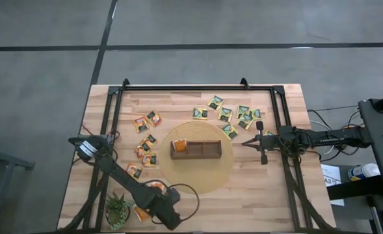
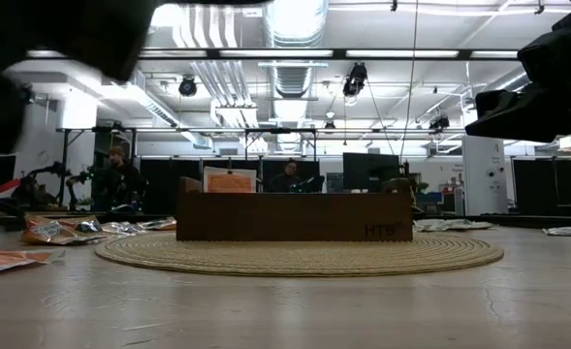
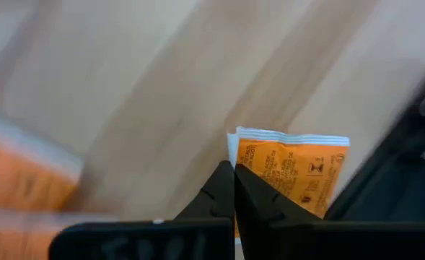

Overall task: Pick & Place Tea
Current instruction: Put the white orange tea bag into the left section of the wooden organizer

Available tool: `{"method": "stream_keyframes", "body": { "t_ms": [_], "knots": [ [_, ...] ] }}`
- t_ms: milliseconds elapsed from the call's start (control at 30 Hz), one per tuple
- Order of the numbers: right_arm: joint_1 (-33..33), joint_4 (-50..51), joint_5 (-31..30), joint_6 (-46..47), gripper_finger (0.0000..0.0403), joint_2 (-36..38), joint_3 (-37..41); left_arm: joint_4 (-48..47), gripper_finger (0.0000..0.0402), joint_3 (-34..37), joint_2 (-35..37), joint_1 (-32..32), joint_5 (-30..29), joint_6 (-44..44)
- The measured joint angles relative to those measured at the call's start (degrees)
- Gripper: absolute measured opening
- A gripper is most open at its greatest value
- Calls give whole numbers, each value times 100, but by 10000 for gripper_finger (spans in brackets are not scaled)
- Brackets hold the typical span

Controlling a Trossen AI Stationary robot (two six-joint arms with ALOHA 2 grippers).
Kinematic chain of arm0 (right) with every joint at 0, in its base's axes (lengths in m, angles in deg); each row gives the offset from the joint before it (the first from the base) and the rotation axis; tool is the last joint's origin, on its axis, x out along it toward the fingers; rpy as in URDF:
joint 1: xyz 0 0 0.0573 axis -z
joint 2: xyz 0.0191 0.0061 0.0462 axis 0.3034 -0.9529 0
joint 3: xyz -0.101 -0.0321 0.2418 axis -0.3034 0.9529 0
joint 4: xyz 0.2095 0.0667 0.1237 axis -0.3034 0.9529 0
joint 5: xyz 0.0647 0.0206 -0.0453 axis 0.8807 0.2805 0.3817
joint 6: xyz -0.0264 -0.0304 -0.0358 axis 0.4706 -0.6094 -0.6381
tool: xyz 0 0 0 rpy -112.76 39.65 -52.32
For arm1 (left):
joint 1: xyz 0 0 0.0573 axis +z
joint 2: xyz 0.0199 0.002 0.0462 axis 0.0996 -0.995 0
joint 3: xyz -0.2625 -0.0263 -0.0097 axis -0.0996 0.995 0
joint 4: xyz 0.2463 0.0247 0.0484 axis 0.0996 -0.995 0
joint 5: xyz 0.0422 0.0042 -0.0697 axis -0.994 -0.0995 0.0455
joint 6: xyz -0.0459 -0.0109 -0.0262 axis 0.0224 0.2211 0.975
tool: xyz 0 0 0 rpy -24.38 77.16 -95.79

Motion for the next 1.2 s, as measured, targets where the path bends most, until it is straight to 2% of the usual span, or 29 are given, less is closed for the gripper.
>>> {"method": "stream_keyframes", "body": {
  "t_ms": [167, 333, 500, 633, 733, 967, 1067, 1200],
  "knots": [
    [-2, 0, 0, 0, 9, -4, -2, -245, 0, -374, 2, 310, -417, -959],
    [-2, -2, 0, 0, 9, -4, -2, -1325, 0, -859, 13, 639, -1068, -1691],
    [-2, -2, 1, 0, 9, -4, 0, -2391, 0, -1465, 24, 932, -2369, -2594],
    [-2, -1, 1, 0, 9, -4, -1, -2417, 0, -1877, 20, 1026, -3420, -3965],
    [-2, -2, 0, 0, 9, -4, 0, -2409, 0, -2073, 20, 1046, -4144, -4631],
    [0, -2, 0, 0, 9, -4, 0, -2409, 0, -1958, 11, 1048, -5298, -5012],
    [0, -2, 0, 0, 9, -4, -1, -2427, 0, -1700, 9, 1048, -5525, -5041],
    [-2, -1, 0, 0, 9, -4, 0, -2437, 0, -1394, 7, 1059, -5595, -5552]
  ]
}}
